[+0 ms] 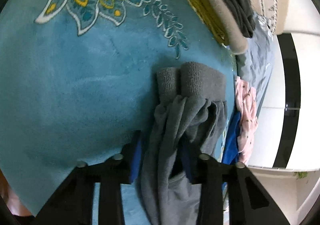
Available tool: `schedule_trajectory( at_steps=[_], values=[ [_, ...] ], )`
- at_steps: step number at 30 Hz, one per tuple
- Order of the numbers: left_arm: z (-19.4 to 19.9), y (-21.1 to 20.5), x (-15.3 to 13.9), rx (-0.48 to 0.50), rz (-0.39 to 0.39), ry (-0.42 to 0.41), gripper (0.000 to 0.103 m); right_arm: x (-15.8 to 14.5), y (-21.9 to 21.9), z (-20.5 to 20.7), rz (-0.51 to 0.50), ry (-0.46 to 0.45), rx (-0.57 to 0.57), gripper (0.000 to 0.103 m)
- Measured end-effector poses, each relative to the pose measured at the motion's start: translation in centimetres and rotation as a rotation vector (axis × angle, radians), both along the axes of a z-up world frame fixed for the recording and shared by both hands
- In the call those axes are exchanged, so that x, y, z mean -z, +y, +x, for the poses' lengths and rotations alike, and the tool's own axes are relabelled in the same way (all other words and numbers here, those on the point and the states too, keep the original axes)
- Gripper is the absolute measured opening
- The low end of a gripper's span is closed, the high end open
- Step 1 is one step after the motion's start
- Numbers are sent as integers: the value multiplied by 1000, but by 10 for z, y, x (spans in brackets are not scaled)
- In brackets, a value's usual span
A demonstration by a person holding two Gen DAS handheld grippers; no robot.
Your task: Fold clothes
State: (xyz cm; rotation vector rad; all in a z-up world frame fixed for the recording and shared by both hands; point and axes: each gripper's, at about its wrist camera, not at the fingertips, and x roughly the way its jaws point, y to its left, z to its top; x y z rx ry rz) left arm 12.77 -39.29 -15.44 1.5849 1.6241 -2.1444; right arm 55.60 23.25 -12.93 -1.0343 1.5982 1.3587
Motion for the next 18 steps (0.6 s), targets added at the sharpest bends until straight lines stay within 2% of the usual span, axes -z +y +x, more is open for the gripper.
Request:
schedule_trajectory(
  at_steps=[2,3,7,10,12,15,17,18],
  values=[
    [-2,4,-3,-8,-11,-7,16,2,1,2,3,1,22,12],
    [-6,8,-7,-3,-28,-8,13,2,2,2,7,-2,30,12],
    [-16,16,-31,16,-89,5,10,-4,7,1,22,-7,32,11],
    [-27,22,-59,28,-115,46,9,-17,21,-4,42,39,29,10],
    [-40,29,-74,29,-119,71,9,-33,35,-18,64,113,30,10],
    [-61,42,-107,39,-118,141,9,-69,44,-78,121,240,2,10],
    [-75,53,-134,61,-130,207,9,-101,37,-72,167,324,-30,10],
    [-79,58,-147,70,-134,240,9,-122,48,-92,203,371,-51,10]
  ],
)
